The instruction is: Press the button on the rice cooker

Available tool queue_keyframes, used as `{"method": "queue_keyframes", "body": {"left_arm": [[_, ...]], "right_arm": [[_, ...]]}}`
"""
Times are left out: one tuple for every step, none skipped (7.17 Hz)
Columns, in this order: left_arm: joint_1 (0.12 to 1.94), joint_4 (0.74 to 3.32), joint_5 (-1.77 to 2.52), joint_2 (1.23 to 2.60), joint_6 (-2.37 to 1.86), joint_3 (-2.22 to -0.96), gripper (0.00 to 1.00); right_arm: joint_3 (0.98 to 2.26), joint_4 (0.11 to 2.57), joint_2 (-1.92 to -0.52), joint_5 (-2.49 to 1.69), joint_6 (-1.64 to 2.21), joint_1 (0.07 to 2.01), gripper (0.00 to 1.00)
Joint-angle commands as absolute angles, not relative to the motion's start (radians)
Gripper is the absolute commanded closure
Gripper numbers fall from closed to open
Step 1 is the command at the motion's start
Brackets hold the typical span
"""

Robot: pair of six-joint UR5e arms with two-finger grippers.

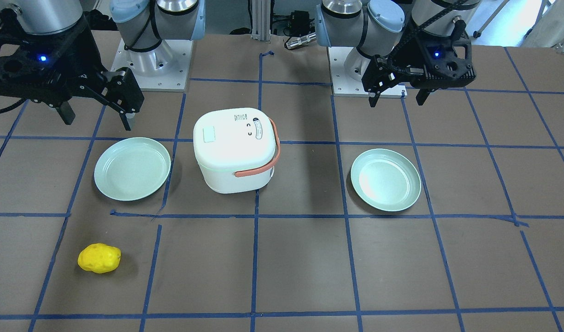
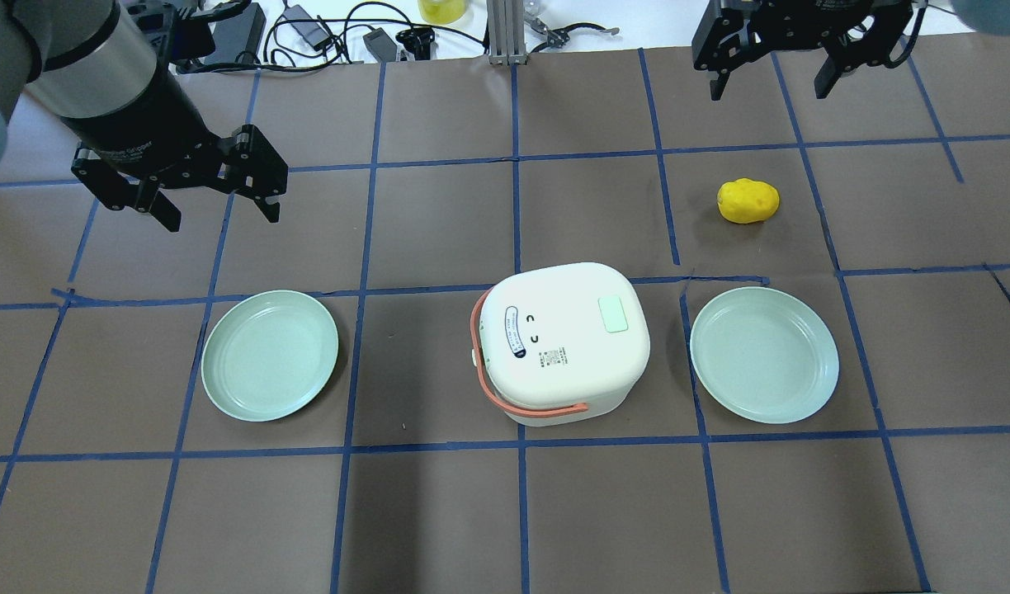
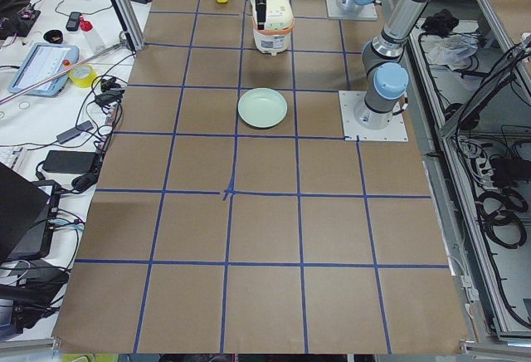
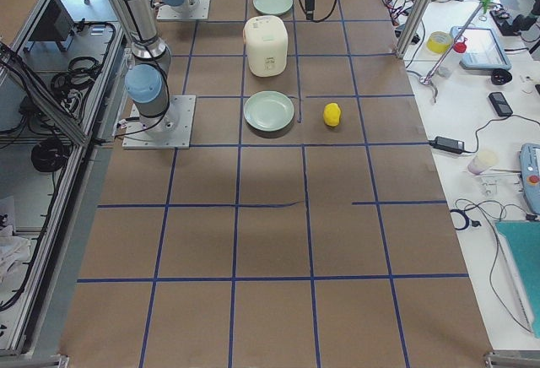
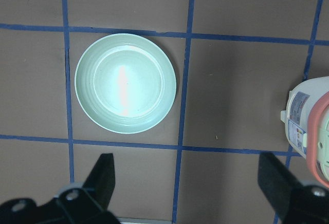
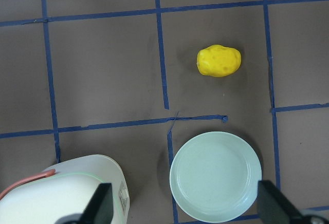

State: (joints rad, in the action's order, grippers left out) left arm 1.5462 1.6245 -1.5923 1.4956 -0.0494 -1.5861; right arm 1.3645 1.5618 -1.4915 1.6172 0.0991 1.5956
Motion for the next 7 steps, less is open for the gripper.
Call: {"method": "queue_keyframes", "body": {"left_arm": [[1.546,1.624,-1.592,1.496,-0.049,-1.586,0.0],[1.546,1.624,-1.592,1.496,-0.051,-1.586,0.0],[1.546,1.624,-1.592,1.496,-0.051,-1.586,0.0],[1.546,1.624,-1.592,1.496,-0.051,-1.586,0.0],[1.546,1.624,-1.592,1.496,-0.049,-1.586,0.0],[1.546,1.624,-1.592,1.496,-0.051,-1.586,0.0],[1.546,1.624,-1.592,1.496,-0.049,-1.586,0.0]], "right_arm": [[1.388,1.56,-1.499,1.614,0.1,1.598,0.01],[1.41,1.559,-1.5,1.609,0.1,1.604,0.3],[1.436,1.546,-1.512,1.564,0.1,1.614,0.6],[1.497,1.539,-1.526,1.489,0.098,1.621,0.72],[1.561,1.539,-1.551,1.476,0.098,1.644,0.77],[1.61,1.543,-1.552,1.479,0.097,1.698,0.82],[1.661,1.563,-1.546,1.48,0.098,1.751,0.87]]}}
